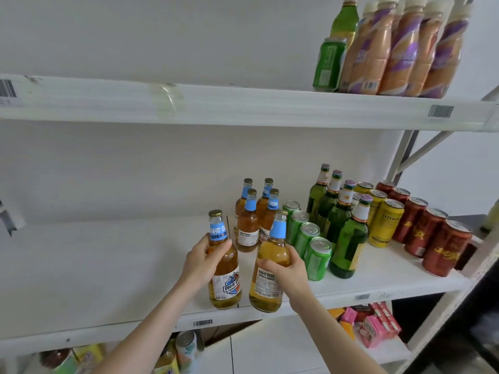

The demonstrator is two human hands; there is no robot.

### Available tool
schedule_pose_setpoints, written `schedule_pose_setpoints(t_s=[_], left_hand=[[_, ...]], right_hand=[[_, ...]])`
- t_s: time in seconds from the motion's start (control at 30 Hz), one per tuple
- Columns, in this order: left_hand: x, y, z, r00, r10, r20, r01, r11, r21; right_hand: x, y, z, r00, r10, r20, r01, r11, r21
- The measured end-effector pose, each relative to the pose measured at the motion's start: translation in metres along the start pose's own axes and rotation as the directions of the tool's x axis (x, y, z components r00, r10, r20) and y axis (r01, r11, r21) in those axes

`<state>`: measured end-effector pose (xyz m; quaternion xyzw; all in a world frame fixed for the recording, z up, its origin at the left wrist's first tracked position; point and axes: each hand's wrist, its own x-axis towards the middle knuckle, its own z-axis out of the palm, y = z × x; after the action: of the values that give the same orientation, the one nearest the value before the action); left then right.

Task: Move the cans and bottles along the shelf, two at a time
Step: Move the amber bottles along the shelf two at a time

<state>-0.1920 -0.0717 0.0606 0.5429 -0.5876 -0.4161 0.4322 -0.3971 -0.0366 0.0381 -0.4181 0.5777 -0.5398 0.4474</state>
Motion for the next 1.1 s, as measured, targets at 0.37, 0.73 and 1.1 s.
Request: schedule_pose_setpoints(t_s=[0.37, 0.73, 1.1], left_hand=[[0.037, 0.003, 0.053, 0.999, 0.034, 0.002, -0.034, 0.999, 0.025], [0.082, -0.013, 0.063, 0.997, 0.064, 0.048, -0.068, 0.995, 0.074], [0.102, -0.023, 0.074, 0.993, 0.101, 0.057, -0.104, 0.993, 0.057]], right_hand=[[0.055, 0.013, -0.039, 1.000, 0.004, -0.010, -0.004, 1.000, -0.015], [0.105, 0.026, -0.024, 0.997, -0.016, -0.078, 0.016, 1.000, -0.002], [0.128, 0.035, -0.025, 0.994, -0.095, -0.049, 0.092, 0.994, -0.056]])
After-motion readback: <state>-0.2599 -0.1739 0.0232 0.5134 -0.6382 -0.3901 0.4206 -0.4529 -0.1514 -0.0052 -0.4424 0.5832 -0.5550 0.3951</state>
